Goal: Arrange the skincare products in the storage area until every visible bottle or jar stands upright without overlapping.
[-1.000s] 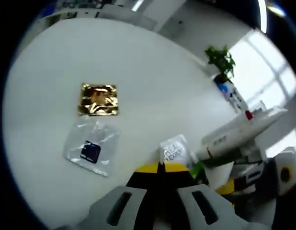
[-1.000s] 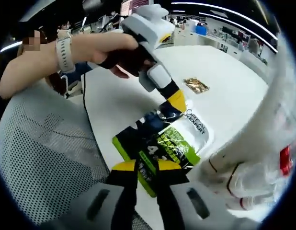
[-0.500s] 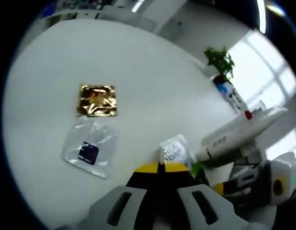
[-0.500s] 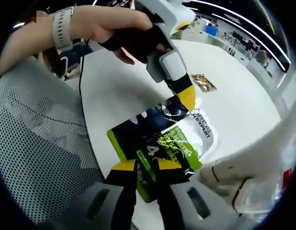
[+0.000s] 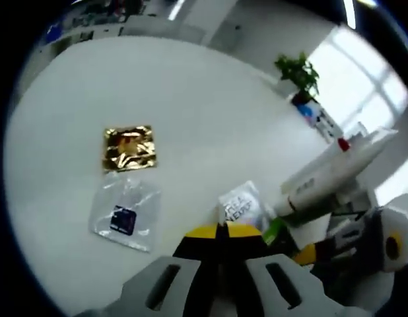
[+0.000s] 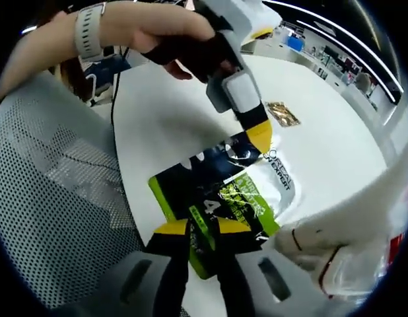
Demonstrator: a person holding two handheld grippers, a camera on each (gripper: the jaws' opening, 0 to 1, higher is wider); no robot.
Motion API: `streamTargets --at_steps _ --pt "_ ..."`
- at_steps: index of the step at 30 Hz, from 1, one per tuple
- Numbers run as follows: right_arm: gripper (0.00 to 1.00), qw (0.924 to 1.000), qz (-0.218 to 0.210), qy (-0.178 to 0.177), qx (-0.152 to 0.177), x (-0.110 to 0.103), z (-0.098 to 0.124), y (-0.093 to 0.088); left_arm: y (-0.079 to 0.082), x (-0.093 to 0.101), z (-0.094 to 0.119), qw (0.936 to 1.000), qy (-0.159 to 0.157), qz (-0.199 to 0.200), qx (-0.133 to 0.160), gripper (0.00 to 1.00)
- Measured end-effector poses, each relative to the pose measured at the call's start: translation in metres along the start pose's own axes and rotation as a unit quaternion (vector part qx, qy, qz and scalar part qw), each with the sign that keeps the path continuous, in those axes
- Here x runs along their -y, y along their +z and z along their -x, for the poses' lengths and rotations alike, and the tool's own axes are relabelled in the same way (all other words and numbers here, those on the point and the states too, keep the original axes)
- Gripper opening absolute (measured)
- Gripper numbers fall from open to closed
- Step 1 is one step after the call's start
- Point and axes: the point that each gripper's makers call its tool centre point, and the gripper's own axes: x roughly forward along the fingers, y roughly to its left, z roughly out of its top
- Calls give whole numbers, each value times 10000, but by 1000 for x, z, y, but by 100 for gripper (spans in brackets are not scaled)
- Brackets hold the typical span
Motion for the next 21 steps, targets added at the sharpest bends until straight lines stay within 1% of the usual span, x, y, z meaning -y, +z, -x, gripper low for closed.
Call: streamTargets --at_steps 2,4,5,7,8,9,10,12,13,14,16,17,19,20,21 --pt "15 10000 -10 -3 0 0 0 0 3 -1 2 9999 53 -113 40 0" --pt "15 10000 -29 1 7 0 0 0 8 -2 4 9995 147 -215 185 0" --pt "15 10000 -39 9 13 0 0 0 9 -2 6 9995 168 -194 202 0" --pt "15 10000 -48 22 18 0 0 0 16 -7 7 9986 275 -277 352 0" --pt "15 10000 -48 28 18 0 0 0 22 -16 9 9968 485 -371 506 0" --pt "15 10000 -44 33 19 0 0 0 26 -21 10 9954 625 -407 606 1" --pt "15 10000 -52 34 22 0 0 0 31 -20 12 9939 680 -497 715 1" --pt "16 10000 -78 36 32 0 0 0 36 -12 15 9932 579 -615 796 0" --pt "16 9999 -86 40 38 0 0 0 38 -8 15 9928 511 -667 849 2" --pt "16 9999 -87 43 39 0 0 0 41 2 15 9921 344 -815 888 3" --pt "16 10000 -70 45 35 0 0 0 40 10 14 9916 256 -965 827 4" --pt "16 10000 -56 41 31 0 0 0 37 16 12 9906 214 -1150 715 4" --pt "16 10000 -28 39 29 0 0 0 27 21 7 9896 167 -1363 439 5" --pt "16 10000 -31 40 29 0 0 0 24 22 5 9900 136 -1354 381 6" --pt "16 10000 -33 41 32 0 0 0 17 25 2 9918 36 -1254 226 8"
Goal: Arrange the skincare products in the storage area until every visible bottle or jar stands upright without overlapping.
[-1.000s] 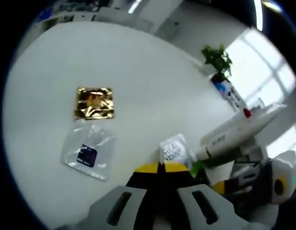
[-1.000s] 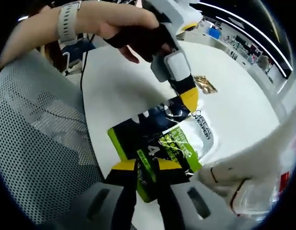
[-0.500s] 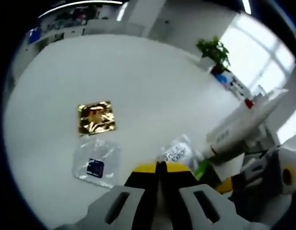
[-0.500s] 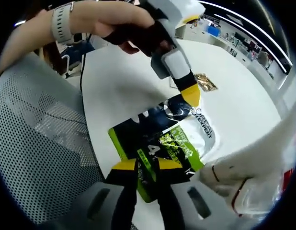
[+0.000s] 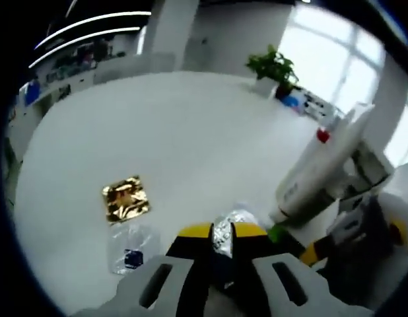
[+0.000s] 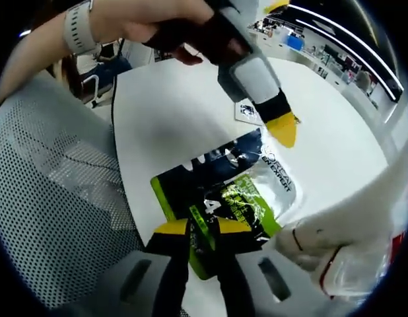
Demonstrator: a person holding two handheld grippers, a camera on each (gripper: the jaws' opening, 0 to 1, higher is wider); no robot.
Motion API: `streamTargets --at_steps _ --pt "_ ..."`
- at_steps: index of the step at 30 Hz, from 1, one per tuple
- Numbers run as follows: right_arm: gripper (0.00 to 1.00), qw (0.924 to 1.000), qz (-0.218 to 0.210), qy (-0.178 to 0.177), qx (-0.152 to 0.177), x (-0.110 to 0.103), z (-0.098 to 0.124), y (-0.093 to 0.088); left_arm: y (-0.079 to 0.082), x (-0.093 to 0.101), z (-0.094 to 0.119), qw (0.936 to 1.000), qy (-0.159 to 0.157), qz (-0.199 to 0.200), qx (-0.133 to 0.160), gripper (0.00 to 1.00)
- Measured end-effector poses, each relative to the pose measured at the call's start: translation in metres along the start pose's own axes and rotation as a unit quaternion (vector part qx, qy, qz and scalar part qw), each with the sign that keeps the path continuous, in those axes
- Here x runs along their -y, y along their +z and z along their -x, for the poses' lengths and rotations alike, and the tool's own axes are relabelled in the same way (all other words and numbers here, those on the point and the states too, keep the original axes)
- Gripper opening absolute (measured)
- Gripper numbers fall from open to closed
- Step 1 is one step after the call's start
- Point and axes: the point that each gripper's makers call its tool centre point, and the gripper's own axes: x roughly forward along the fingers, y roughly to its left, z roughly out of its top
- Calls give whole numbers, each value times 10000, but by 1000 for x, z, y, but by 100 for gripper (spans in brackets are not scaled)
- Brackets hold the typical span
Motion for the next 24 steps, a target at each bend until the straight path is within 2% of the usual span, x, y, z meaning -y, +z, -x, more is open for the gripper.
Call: streamTargets --at_steps 3,9,15,24 --pt "16 10000 13 3 7 0 0 0 -12 2 -4 9994 -45 -141 -301 15" --pt "16 10000 74 3 8 0 0 0 -29 0 -10 9956 100 -529 -769 19" --pt "15 9999 121 7 46 1 0 1 -30 -4 -13 9938 204 -754 -794 18" --pt "15 9997 230 -32 56 3 0 1 -28 -8 -14 9935 282 -835 -717 17"
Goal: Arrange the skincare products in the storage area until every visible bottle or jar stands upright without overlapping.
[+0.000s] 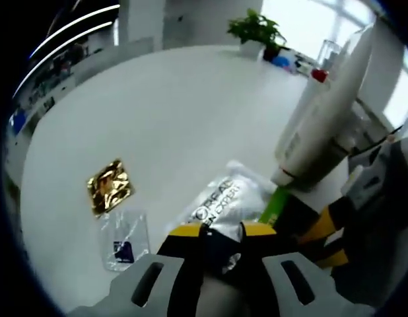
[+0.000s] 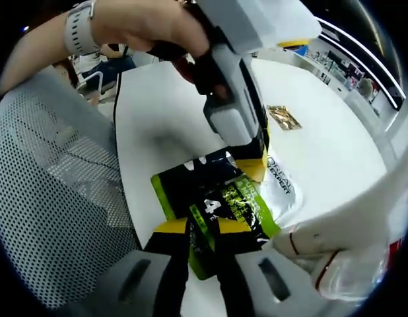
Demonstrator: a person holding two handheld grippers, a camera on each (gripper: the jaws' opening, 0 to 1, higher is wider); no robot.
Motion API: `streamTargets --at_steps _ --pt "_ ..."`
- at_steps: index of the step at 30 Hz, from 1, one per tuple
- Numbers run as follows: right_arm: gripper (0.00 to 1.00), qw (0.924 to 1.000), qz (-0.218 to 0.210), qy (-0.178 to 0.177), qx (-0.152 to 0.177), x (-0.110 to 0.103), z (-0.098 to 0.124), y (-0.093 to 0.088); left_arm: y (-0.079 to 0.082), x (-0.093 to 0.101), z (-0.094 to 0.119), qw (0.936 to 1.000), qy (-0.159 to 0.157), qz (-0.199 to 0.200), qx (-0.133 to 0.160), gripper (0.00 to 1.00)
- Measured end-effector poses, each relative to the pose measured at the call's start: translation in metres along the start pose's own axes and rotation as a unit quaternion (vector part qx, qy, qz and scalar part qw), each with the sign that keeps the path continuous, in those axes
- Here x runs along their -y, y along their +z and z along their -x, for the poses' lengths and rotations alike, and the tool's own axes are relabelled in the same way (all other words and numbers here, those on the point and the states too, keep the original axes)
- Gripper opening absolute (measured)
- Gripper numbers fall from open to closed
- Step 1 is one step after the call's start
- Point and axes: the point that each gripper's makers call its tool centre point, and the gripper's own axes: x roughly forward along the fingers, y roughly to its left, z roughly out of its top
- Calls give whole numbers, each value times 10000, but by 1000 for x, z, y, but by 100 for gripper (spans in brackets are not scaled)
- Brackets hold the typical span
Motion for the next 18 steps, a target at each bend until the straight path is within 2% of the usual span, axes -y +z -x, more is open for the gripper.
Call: streamTargets --at_steps 3,7,11,13,18 --pt "15 9999 -114 43 17 1 0 -1 0 0 0 10000 -13 7 29 17" --pt "15 10000 36 25 -29 -1 0 0 0 0 0 10000 11 13 58 17" --pt "15 9999 -48 89 -40 1 -1 0 1 0 0 10000 54 -42 19 17" --pt "15 9999 -52 106 -48 0 -1 0 1 -4 1 9998 177 -103 31 21" --pt "15 9999 -39 119 -61 0 -1 -1 -4 -7 5 9999 133 107 29 26"
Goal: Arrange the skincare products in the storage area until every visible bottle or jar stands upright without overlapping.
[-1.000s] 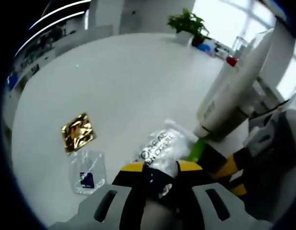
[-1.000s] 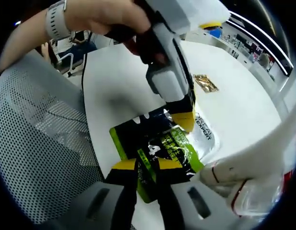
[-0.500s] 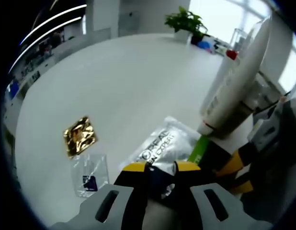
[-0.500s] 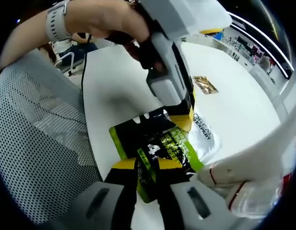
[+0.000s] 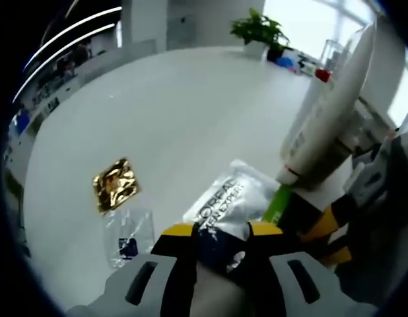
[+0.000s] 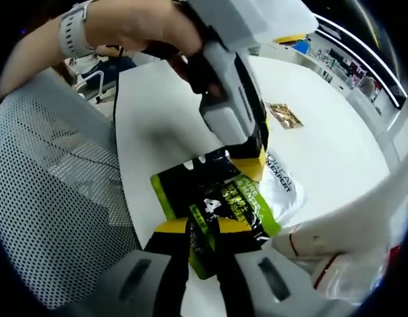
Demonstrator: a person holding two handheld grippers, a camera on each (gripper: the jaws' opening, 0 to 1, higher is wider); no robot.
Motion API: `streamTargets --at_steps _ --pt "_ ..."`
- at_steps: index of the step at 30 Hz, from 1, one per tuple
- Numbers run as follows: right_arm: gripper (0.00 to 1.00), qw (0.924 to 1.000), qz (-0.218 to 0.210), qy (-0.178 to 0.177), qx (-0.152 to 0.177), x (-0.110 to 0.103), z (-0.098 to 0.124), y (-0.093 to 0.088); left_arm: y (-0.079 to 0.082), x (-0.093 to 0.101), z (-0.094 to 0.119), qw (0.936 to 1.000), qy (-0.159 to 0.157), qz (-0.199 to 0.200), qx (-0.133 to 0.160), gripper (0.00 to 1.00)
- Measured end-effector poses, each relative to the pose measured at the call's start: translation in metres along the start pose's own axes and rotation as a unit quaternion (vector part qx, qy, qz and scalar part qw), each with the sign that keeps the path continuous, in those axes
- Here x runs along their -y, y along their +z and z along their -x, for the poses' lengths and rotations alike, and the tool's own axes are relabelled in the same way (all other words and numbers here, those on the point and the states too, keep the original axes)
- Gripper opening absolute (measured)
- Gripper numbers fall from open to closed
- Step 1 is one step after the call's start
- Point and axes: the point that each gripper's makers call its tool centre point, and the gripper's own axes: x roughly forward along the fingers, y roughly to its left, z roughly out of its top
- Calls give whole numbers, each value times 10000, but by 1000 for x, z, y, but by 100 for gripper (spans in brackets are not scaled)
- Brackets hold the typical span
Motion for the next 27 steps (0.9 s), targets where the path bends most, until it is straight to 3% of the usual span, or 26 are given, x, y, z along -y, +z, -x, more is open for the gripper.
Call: streamTargets --at_steps 5,9,11,15,23,25,27 --pt "15 10000 15 31 -47 0 0 0 -2 -5 3 9999 56 115 82 24" --pt "15 9999 70 23 -73 0 0 0 1 -8 2 9987 -4 379 343 21" --pt "14 9999 104 15 -74 -1 0 0 1 -8 2 9990 26 314 318 21" --pt "14 9998 163 0 -80 -1 0 1 3 -3 -1 9996 232 -49 140 25" --pt "14 9996 273 -37 -86 -1 0 1 7 -1 -4 9993 374 -24 75 30" --pt "14 9997 227 -21 -70 -1 0 1 7 -1 -1 9992 385 -22 68 39" --pt "14 9998 211 -12 -56 -1 0 1 10 0 7 9989 359 220 192 46"
